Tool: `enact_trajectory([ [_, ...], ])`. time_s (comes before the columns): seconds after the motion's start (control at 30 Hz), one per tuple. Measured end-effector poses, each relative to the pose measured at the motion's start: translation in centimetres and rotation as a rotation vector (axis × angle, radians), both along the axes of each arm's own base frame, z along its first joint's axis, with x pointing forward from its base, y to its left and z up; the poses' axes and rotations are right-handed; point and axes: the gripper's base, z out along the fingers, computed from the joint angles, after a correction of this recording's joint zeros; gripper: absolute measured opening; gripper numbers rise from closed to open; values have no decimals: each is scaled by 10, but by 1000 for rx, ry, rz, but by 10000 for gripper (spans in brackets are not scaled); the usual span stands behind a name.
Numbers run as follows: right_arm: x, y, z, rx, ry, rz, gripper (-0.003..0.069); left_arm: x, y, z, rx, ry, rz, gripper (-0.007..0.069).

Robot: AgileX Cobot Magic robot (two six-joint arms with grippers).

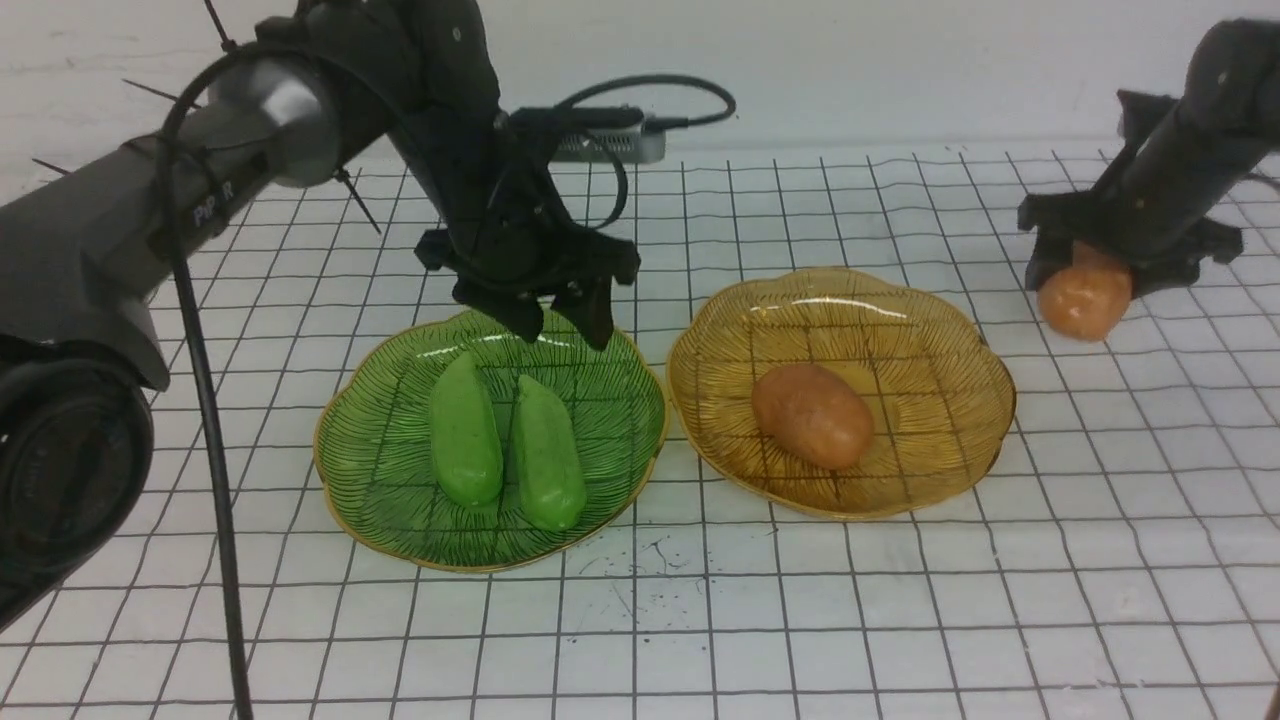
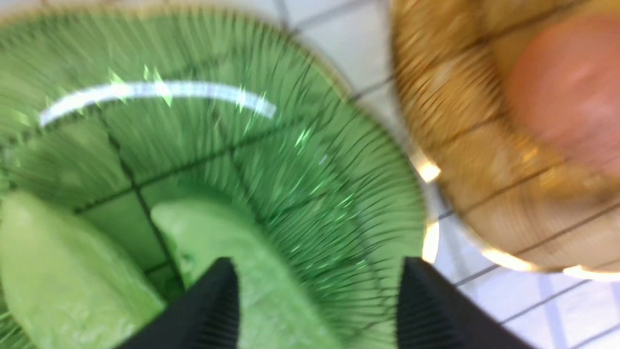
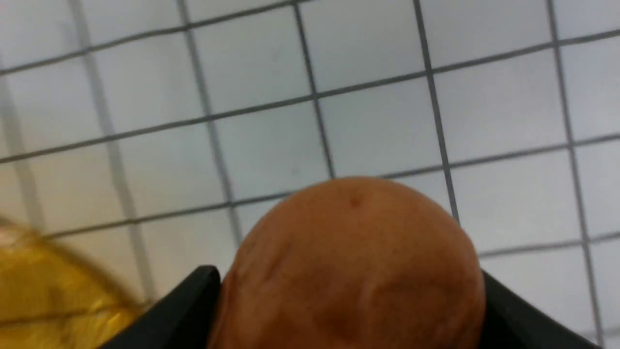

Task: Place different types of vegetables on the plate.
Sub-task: 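Put the potato onto the plate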

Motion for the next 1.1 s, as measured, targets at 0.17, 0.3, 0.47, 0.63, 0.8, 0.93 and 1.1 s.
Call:
enact_trajectory([
  [0.17,-21,21,56,29,-37,86,533,-7,1,24,-28,-45,-2,160],
  [0.3,-27,50,70,38,-61,173,533,-18,6,51,-29,-111,-18,19],
  [0.47,-31,95,58,18,-30,293,533,-42,14,101,-63,-214,-20,-8],
  [0.63,-29,119,22,-72,54,362,533,-80,24,134,-107,-253,-25,-8],
  [0.8,-24,120,-3,-74,111,298,568,-134,42,148,-98,-248,-28,-8],
  [0.93,-24,121,-2,-63,110,290,631,-157,52,148,-80,-244,-27,-8],
  [1.1,-27,122,8,-62,89,306,660,-184,62,143,-57,-236,-25,-8],
])
